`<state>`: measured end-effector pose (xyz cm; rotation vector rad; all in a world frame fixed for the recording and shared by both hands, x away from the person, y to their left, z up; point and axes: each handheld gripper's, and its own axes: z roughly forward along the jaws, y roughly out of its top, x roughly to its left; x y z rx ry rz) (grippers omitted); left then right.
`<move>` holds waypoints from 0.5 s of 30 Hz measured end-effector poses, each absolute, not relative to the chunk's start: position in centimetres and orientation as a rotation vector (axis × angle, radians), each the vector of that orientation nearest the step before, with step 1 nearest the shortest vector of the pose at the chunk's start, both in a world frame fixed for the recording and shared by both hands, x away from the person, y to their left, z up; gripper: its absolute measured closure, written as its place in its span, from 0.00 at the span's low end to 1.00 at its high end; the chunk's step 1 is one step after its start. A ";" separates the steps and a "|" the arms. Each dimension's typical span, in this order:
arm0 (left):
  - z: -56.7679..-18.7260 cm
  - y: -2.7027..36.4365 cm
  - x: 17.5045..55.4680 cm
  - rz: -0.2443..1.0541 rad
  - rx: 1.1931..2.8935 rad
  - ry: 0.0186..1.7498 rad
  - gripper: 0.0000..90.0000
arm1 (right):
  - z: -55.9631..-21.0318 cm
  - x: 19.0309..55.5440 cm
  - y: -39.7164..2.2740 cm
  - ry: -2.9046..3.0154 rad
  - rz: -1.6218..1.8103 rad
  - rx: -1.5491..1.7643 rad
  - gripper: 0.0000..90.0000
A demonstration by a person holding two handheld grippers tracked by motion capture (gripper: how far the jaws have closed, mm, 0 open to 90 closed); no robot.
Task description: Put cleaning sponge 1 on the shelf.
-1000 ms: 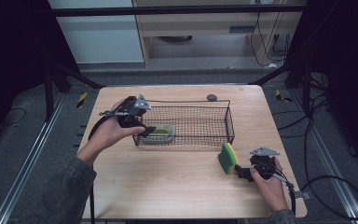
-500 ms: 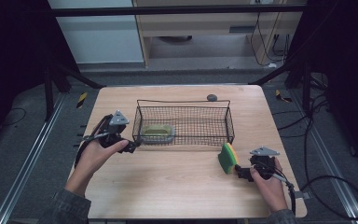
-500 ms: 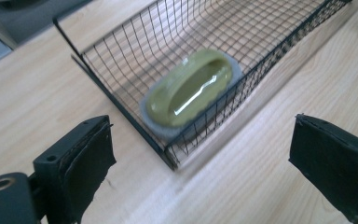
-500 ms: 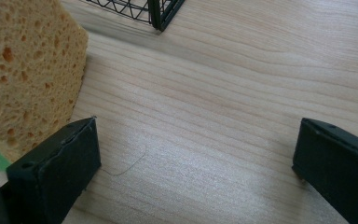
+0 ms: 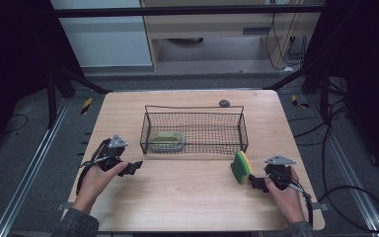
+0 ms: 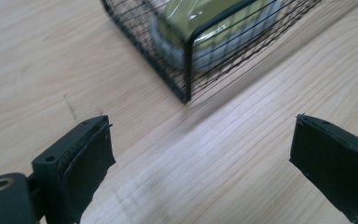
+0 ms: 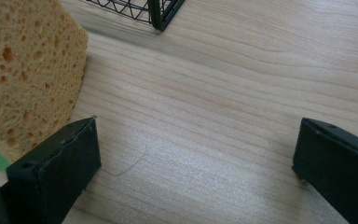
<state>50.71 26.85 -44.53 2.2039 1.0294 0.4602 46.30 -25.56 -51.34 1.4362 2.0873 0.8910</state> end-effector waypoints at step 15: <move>-48.3 28.8 51.6 0.497 2.237 1.170 0.03 | -51.3 46.3 -25.6 2.088 0.892 1.435 0.01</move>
